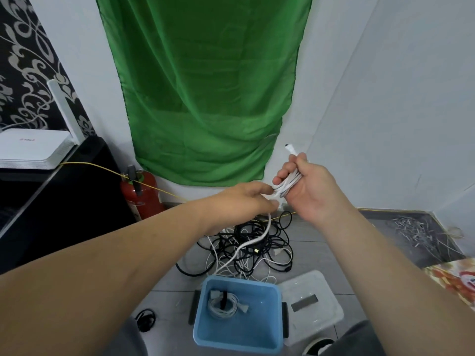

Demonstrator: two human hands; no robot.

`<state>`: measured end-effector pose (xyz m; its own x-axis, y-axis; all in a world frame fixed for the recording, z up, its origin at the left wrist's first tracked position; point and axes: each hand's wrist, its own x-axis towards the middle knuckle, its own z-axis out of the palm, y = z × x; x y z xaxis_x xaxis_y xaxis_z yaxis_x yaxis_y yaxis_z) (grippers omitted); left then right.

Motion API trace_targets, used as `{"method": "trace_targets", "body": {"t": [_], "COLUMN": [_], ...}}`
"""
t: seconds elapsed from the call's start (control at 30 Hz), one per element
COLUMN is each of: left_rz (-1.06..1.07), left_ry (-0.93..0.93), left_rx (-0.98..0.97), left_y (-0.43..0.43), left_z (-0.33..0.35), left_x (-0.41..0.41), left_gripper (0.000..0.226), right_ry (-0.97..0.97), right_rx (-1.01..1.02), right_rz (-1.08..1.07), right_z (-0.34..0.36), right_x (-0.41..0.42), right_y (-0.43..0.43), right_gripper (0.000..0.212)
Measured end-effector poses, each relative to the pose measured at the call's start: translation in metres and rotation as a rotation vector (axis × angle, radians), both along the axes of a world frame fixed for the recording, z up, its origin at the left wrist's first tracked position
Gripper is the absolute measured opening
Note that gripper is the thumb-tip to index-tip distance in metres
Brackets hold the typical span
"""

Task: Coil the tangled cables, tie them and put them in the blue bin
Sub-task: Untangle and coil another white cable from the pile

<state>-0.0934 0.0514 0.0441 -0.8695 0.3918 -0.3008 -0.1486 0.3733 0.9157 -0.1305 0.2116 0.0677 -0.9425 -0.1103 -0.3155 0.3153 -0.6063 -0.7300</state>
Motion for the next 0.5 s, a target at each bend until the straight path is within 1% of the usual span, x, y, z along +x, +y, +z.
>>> {"method": "trace_targets", "body": {"t": [0.07,0.1,0.2,0.27,0.33,0.37,0.4,0.47,0.5], "left_rz": [-0.018,-0.01,-0.022,-0.075,-0.145,-0.187,-0.231,-0.318,-0.33], "left_ry": [0.039,0.029,-0.073,-0.106,-0.164,-0.195,-0.221,-0.213,-0.175], "left_rx": [0.025,0.063,0.209,0.214,0.149,0.087,0.007,-0.212,-0.328], "left_y": [0.004,0.003,0.0,-0.005,-0.007,-0.008,-0.009,-0.014,-0.019], "left_z": [0.002,0.002,0.005,0.003,-0.002,-0.004,-0.006,-0.009,-0.011], "left_x": [0.002,0.002,0.006,0.006,0.007,0.009,0.011,0.012,0.011], "left_gripper": [0.02,0.018,0.034,0.041,0.042,0.041,0.041,0.045,0.049], "right_ry": [-0.002,-0.012,-0.068,-0.093,-0.094,-0.087,-0.076,-0.054,-0.05], "right_rx": [-0.043,-0.075,-0.209,-0.307,-0.373,-0.395,-0.41,-0.386,-0.322], "right_rz": [-0.005,-0.025,-0.127,-0.186,-0.166,-0.104,0.001,0.312,0.487], "right_z": [0.002,0.003,0.006,0.008,0.008,0.009,0.009,0.013,0.015], "right_x": [0.0,-0.001,-0.006,-0.008,-0.007,-0.005,-0.003,0.003,0.007], "right_y": [0.0,0.002,0.014,0.024,0.029,0.031,0.031,0.031,0.031], "right_gripper": [0.022,0.023,0.024,0.022,0.022,0.022,0.023,0.026,0.026]}}
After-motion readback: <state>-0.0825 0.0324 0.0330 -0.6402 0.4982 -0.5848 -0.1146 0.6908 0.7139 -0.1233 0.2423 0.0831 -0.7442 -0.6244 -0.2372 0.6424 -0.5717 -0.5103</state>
